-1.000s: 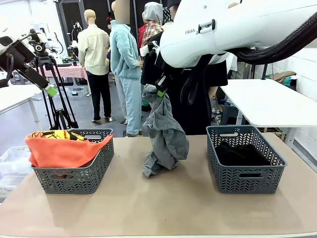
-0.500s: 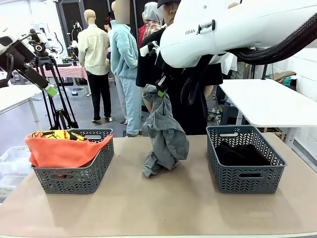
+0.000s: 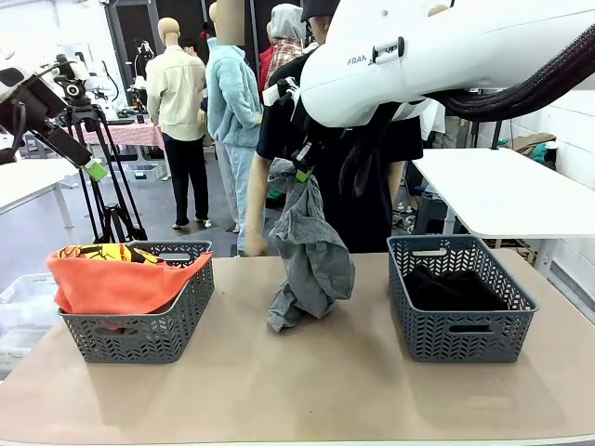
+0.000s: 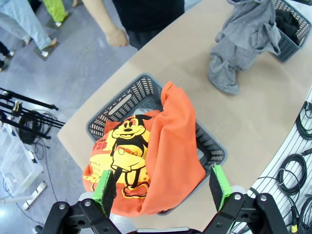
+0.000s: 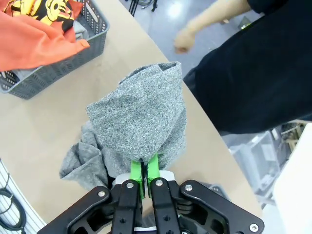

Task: Sort the tops and bottoms.
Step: Sort the clothes according to human instructions.

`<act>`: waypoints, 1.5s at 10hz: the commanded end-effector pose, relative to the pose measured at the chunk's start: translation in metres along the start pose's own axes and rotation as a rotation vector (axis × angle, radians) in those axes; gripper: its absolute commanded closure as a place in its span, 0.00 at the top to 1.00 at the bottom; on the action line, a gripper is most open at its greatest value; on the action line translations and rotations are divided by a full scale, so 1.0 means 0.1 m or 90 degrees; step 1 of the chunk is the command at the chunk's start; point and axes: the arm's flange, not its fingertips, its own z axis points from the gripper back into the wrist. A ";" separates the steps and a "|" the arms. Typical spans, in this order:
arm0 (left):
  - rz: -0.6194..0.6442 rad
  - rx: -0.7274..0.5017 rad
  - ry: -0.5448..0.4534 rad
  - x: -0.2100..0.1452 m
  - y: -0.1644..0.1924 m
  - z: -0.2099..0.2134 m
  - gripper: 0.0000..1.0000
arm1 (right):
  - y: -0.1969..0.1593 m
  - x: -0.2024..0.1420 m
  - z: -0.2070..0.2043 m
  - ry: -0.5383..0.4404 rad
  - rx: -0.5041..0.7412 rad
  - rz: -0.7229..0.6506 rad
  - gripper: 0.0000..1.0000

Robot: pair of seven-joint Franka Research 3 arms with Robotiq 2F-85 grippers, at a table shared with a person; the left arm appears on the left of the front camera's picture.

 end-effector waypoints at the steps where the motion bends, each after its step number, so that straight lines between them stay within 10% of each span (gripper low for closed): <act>1: -0.002 0.007 -0.002 -0.02 -0.01 -0.01 1.00 | 0.01 0.00 0.04 0.008 -0.010 -0.008 0.00; 15: -0.002 0.007 -0.002 -0.02 -0.01 -0.01 1.00 | 0.01 0.00 0.04 0.008 -0.010 -0.008 0.00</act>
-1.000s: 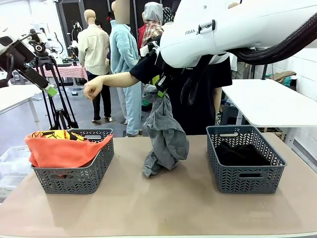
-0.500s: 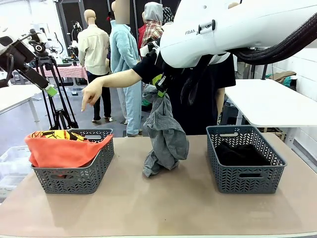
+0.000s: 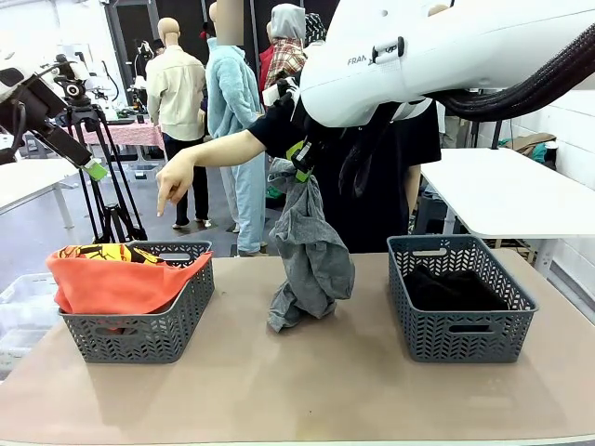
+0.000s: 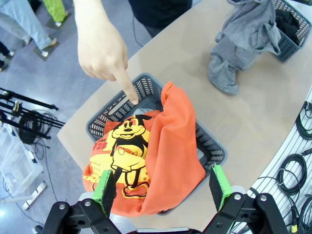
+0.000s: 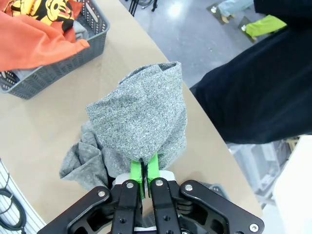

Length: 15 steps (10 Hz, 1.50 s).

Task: Sort the tops and bottoms.
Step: Sort the clothes according to human instructions.

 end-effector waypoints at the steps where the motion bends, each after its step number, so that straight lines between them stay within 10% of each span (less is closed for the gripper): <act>1: -0.002 0.007 -0.001 -0.02 -0.01 -0.01 1.00 | 0.01 0.00 0.04 0.008 -0.010 -0.008 0.00; 10: -0.014 0.052 0.011 -0.27 0.22 0.70 1.00 | 0.00 0.00 0.00 0.000 0.000 0.000 0.00; 15: 0.009 0.062 -0.003 -0.35 0.31 0.75 1.00 | -0.14 0.83 0.40 -0.213 -0.044 0.116 0.00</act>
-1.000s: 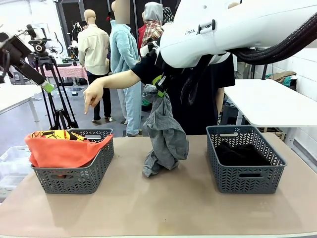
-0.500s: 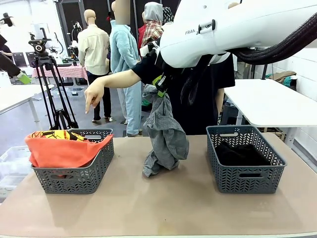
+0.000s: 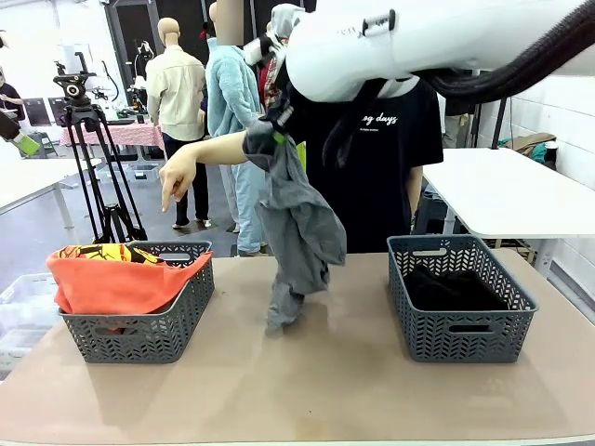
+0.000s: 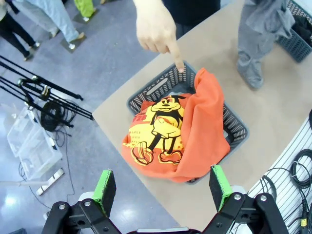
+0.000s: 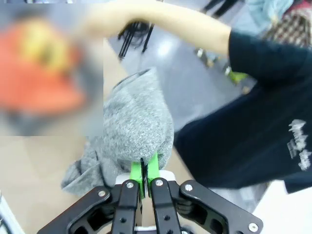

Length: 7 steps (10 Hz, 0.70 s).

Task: Sort the tops and bottoms.
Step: Sort the clothes according to human instructions.

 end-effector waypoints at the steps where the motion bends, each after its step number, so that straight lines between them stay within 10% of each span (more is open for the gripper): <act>1: -0.007 -0.006 0.003 0.02 -0.05 -0.05 1.00 | -0.15 0.40 -0.09 -0.127 0.010 0.062 0.00; 7: -0.007 -0.006 0.003 0.02 -0.05 -0.05 1.00 | 0.00 1.51 -0.32 -0.336 0.051 0.168 0.00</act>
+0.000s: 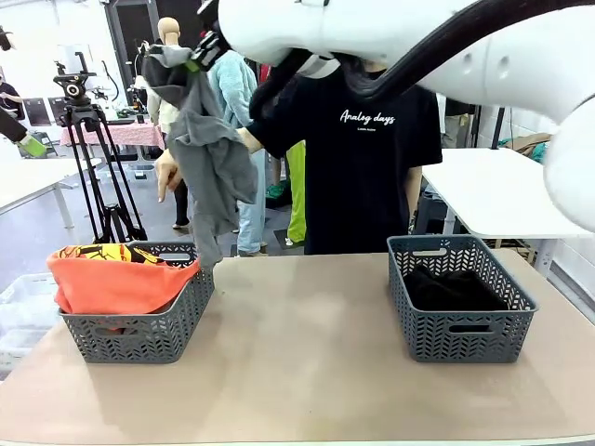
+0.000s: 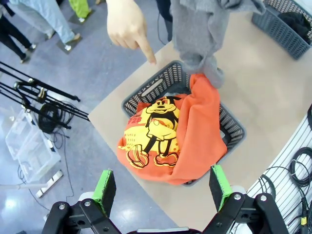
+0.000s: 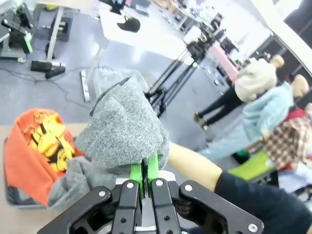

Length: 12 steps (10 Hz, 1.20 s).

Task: Sort the tops and bottoms.
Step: Sort the clothes according to human instructions.

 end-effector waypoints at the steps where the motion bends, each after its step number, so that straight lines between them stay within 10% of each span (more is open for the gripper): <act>1: -0.001 0.000 0.001 -0.01 -0.01 0.00 1.00 | -0.12 0.26 -0.27 -0.092 0.008 0.021 0.00; 10: -0.001 0.000 0.001 -0.01 -0.01 0.00 1.00 | 0.11 0.17 -0.31 -0.115 0.018 0.006 0.00; 12: -0.001 0.000 0.001 -0.01 -0.01 0.00 1.00 | 0.12 0.14 -0.89 -0.154 0.066 0.024 0.00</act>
